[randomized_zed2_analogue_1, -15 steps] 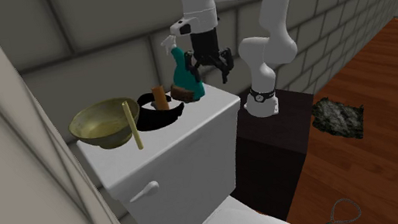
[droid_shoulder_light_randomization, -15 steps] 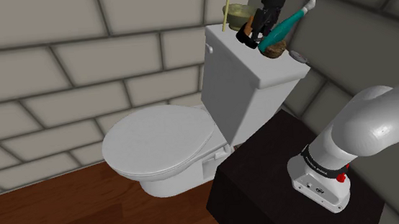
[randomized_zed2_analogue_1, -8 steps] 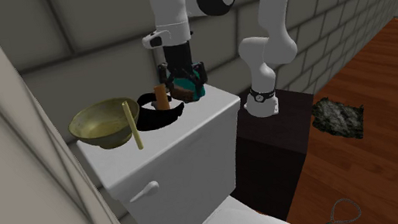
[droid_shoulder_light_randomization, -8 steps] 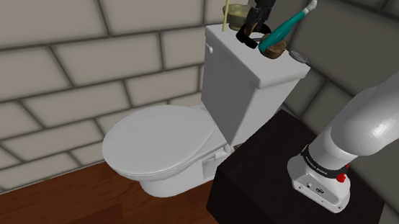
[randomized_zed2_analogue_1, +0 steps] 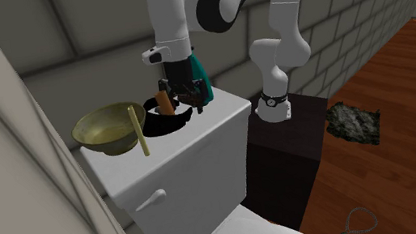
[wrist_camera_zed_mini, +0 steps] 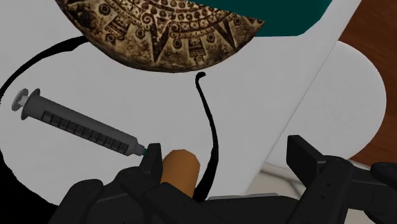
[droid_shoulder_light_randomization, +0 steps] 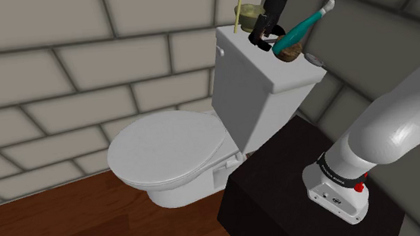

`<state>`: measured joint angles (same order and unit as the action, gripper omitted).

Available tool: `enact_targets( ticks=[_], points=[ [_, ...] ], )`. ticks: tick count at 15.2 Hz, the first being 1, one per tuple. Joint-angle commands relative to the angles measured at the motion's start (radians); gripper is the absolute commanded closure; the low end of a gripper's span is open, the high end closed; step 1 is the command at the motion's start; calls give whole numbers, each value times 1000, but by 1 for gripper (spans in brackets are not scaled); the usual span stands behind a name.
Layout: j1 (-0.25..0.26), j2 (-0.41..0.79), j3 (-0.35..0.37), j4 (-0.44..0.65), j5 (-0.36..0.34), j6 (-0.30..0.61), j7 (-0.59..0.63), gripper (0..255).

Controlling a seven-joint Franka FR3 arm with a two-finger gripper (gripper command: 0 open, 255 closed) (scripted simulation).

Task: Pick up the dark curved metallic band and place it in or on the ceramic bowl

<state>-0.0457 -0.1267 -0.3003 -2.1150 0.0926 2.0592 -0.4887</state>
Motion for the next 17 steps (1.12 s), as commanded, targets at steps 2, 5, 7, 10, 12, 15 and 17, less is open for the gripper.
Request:
enact_targets(
  ticks=[2,5,7,10,12,15,17],
  points=[
    [2,10,1,-24,5,34,-3,0],
    [2,10,1,-24,5,34,-3,0],
    [2,10,1,-24,5,34,-3,0],
    [2,10,1,-24,5,34,-3,255],
    [2,10,1,-24,5,34,-3,255],
    [2,10,1,-24,5,34,-3,255],
    [2,10,1,-24,5,34,-3,255]
  ],
)
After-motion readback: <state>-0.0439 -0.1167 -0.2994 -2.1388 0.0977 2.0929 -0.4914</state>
